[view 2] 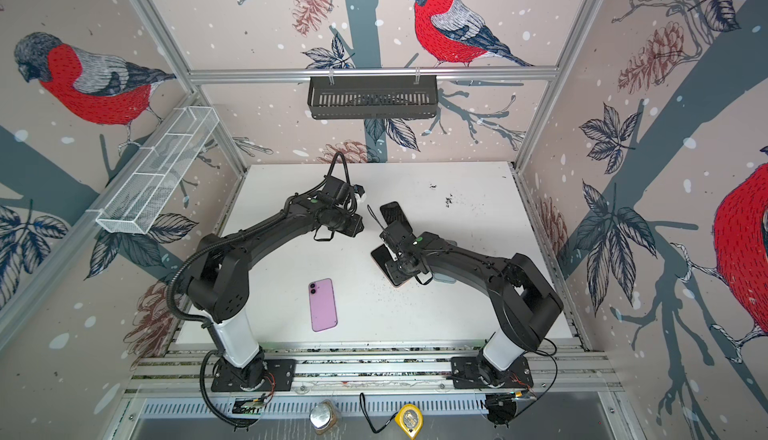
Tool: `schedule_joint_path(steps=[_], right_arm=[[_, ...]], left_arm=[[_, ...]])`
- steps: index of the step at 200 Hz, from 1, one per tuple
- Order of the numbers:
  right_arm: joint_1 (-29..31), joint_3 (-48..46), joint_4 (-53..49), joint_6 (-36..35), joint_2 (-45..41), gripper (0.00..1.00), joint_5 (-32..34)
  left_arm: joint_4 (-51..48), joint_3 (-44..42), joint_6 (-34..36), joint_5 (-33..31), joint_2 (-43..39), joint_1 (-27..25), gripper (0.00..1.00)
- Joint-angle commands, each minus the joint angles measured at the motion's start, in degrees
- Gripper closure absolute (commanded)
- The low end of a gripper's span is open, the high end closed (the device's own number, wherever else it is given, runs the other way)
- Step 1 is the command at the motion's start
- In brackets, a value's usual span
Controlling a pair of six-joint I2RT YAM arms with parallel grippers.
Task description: Put the phone into the phone case
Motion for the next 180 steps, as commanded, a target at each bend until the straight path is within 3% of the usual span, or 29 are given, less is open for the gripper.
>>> schedule_joint_path(steps=[1,31,94,180], right_arm=[[1.1,0.15,-0.72,-0.44,2.25,0.57,1.24],[1.24,0.17,-1.39,0.26,6.06,0.54,3.76],[1.09,1.6,-0.06,0.11,11.65,0.5,4.69],[-1.38,12.82,0.0,-1.84,22.09,0.5,3.71]], left_arm=[[5.78,-1.68,-1.75,-1.01,-2.81,0.97,0.73],[6.67,-2.65,-2.41,-2.96,-4.05,1.27,0.72],[6.99,-2.47,-3.11,-0.36,-4.23,1.63,0.72],[9.97,-3.99,-4.17,4.18,-6.23,4.58,0.72]])
